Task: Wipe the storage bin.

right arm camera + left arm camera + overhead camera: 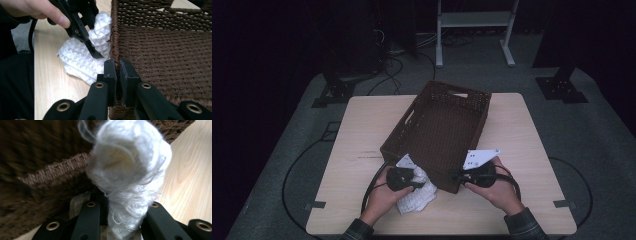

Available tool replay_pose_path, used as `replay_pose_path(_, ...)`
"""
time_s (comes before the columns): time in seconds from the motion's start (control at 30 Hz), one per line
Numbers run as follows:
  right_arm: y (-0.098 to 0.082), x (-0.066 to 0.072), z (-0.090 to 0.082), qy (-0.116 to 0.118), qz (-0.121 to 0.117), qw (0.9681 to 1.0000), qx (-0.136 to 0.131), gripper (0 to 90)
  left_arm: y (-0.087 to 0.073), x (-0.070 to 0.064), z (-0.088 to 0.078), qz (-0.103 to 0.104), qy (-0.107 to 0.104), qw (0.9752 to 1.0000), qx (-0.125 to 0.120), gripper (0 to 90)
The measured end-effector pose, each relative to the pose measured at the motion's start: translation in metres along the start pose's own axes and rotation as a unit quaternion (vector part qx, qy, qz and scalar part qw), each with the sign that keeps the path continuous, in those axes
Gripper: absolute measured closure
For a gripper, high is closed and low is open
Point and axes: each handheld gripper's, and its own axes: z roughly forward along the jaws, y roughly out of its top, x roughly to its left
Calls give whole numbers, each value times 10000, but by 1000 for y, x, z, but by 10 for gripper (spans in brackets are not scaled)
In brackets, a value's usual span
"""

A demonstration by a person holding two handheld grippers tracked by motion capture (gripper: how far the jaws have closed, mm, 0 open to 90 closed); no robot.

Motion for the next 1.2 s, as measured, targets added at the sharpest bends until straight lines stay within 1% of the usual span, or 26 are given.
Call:
replay_pose_path(0.03, 1, 1, 2, 9, 9, 10000, -11, 836, -1, 0, 2, 39, 12, 10000, 60, 748)
replay_pose_path(0.1, 3, 2, 5, 33, -14, 10000, -21, 835, -1, -2, 4, 51, 5, 10000, 66, 748)
replay_pose_path(0.2, 5, 4, 7, 38, -25, 10000, -16, 834, 2, -4, 2, 79, -40, 10000, -21, 749)
replay_pose_path(0.27, 7, 4, 10, 61, -19, 10000, -34, 832, 4, -5, -1, 117, -61, 9999, -73, 750)
replay_pose_path(0.3, 7, 4, 10, 73, -20, 10000, -27, 831, 4, -5, -3, 85, -74, 9999, -110, 750)
replay_pose_path(0.33, 8, 4, 12, 80, -38, 10000, -33, 830, 5, -5, -5, 117, -85, 9998, -127, 750)
replay_pose_path(0.4, 10, 5, 13, 98, -51, 9999, -31, 827, 6, -7, -10, 73, -102, 9996, -245, 750)
replay_pose_path(0.47, 12, 5, 15, 117, -48, 9999, -37, 825, 8, -7, -17, 102, -139, 9992, -351, 750)
replay_pose_path(0.5, 12, 5, 16, 120, -71, 9999, -35, 824, 9, -9, -20, 56, -131, 9989, -436, 750)
replay_pose_path(0.57, 14, 6, 18, 108, -72, 9999, -17, 822, 11, -10, -26, 107, -120, 9986, -496, 751)
replay_pose_path(0.6, 15, 6, 19, 113, -75, 9999, -26, 822, 12, -11, -27, 53, -148, 9982, -579, 750)
replay_pose_path(0.73, 16, 6, 21, 158, -59, 9999, -25, 819, 15, -12, -36, 79, -222, 9970, -741, 751)
replay_pose_path(0.87, 16, 7, 22, 143, -80, 9999, -15, 818, 20, -15, -44, 133, -228, 9955, -907, 751)
replay_pose_path(1.0, 17, 7, 22, 135, -60, 9999, -19, 816, 23, -15, -50, 112, -220, 9947, -997, 751)
replay_pose_path(1.07, 17, 6, 20, 120, -136, 9998, 2, 809, 24, -15, -51, 110, -214, 9947, -995, 751)
replay_pose_path(1.1, 17, 6, 18, 116, -198, 9997, -4, 803, 23, -14, -51, 127, -206, 9949, -978, 751)
replay_pose_path(1.13, 17, 6, 15, 136, -180, 9997, -3, 807, 22, -14, -50, 117, -216, 9948, -985, 751)
replay_pose_path(1.2, 16, 5, 6, 181, -124, 9997, -106, 814, 21, -12, -50, 101, -225, 9949, -977, 751)
